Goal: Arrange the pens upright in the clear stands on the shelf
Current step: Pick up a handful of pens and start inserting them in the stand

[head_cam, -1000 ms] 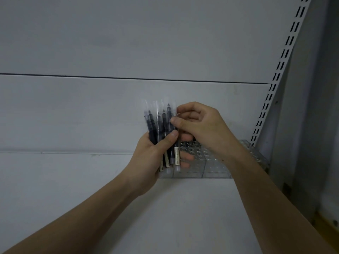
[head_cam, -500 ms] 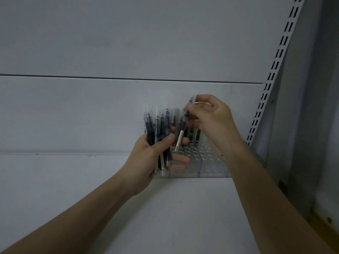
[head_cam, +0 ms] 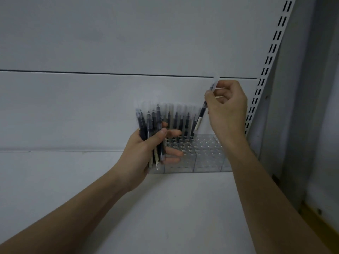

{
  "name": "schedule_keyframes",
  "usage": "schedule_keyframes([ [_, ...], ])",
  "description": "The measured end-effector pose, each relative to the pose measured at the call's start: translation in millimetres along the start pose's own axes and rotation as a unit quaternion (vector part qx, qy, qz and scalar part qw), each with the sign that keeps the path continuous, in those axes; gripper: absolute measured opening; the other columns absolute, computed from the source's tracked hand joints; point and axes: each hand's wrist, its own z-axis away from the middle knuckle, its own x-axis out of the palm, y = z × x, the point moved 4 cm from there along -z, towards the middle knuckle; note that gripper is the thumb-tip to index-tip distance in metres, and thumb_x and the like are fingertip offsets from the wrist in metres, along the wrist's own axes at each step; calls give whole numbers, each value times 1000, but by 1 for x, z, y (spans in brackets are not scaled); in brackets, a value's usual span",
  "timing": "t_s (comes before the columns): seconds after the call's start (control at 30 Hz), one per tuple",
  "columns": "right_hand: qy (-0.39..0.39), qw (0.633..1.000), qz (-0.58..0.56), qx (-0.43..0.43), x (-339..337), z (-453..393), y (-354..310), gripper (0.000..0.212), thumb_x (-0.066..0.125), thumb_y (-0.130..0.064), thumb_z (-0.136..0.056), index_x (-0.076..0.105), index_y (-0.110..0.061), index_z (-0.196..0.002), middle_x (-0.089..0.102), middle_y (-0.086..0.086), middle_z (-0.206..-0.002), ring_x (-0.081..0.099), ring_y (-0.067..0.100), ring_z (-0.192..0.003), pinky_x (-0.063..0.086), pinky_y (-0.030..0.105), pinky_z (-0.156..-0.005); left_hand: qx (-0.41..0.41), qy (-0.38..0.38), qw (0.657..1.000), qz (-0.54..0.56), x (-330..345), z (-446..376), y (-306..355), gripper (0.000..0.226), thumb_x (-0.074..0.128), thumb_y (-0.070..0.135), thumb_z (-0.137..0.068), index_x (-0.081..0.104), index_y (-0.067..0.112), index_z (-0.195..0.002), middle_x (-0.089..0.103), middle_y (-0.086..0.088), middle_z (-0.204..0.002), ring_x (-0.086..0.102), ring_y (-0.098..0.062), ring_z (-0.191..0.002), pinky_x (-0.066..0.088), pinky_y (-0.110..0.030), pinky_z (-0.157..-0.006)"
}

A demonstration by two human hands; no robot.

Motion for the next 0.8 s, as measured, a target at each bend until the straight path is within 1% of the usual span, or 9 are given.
schedule_keyframes([
  [0.07, 1, 999, 49, -22, 0, 0, 1, 15, 65, -14, -92, 59, -18, -105, 63, -8, -85, 59, 3, -67, 48, 15, -59, 4, 6, 1000, 2, 0, 0, -1, 20, 50, 11, -100, 54, 6, -120, 74, -10, -102, 70, -27, -64, 59, -36, -60],
  [0.2, -11, 991, 128, -27, -1, 1, 7, 19, 64, -15, -94, 56, -17, -111, 62, -8, -91, 63, 7, -77, 53, 19, -68, 17, 5, 1000, -7, -1, -1, -1, 27, 52, 10, -99, 59, 14, -125, 71, -10, -90, 69, -25, -64, 61, -37, -65],
  [0.27, -20, 989, 144, -25, 0, 1, 10, 17, 64, -14, -93, 56, -16, -109, 61, -10, -88, 64, 8, -79, 55, 22, -71, 23, -3, 1000, -16, 1, 0, -1, 30, 52, 11, -98, 60, 19, -126, 71, -10, -87, 69, -25, -65, 61, -36, -65],
  [0.37, -38, 987, 157, -23, 0, 1, 14, 15, 65, -12, -92, 55, -18, -103, 58, -16, -83, 64, 8, -79, 57, 28, -74, 21, -10, 1000, -19, 2, 0, -2, 32, 53, 12, -96, 60, 20, -126, 72, -12, -87, 69, -25, -65, 60, -34, -63],
  [0.47, -47, 984, 171, -26, -2, -2, 14, 15, 66, -13, -92, 56, -18, -101, 58, -17, -81, 63, 6, -76, 55, 26, -70, 19, -15, 1000, -20, 3, 0, -2, 33, 54, 13, -95, 60, 19, -127, 73, -13, -90, 70, -26, -65, 60, -35, -64],
  [0.53, -68, 977, 199, -24, -1, -2, 16, 15, 67, -14, -91, 56, -18, -100, 58, -14, -80, 60, 3, -73, 50, 21, -67, 17, -19, 999, -19, 2, 0, -2, 32, 55, 13, -95, 60, 19, -126, 73, -13, -91, 70, -26, -65, 60, -35, -64],
  [0.57, -88, 971, 220, -18, 1, -1, 19, 15, 67, -14, -91, 56, -17, -101, 60, -10, -80, 60, 6, -74, 48, 21, -67, 17, -21, 999, -20, 2, 1, -2, 32, 55, 13, -95, 60, 19, -125, 73, -13, -91, 70, -26, -65, 60, -34, -63],
  [0.7, -158, 941, 298, 27, 7, 2, 31, 11, 69, -11, -86, 62, -14, -95, 66, 3, -86, 63, 21, -81, 52, 30, -73, 11, -31, 999, -23, 5, 1, -3, 29, 53, 13, -96, 60, 19, -123, 74, -13, -93, 70, -26, -65, 60, -34, -63],
  [0.8, -158, 936, 312, 45, 7, 5, 31, 8, 69, -8, -83, 67, -11, -90, 69, 5, -85, 65, 23, -82, 55, 34, -76, 5, -36, 999, -20, 5, 2, -5, 29, 55, 16, -93, 60, 18, -121, 75, -13, -98, 71, -27, -67, 61, -36, -66],
])
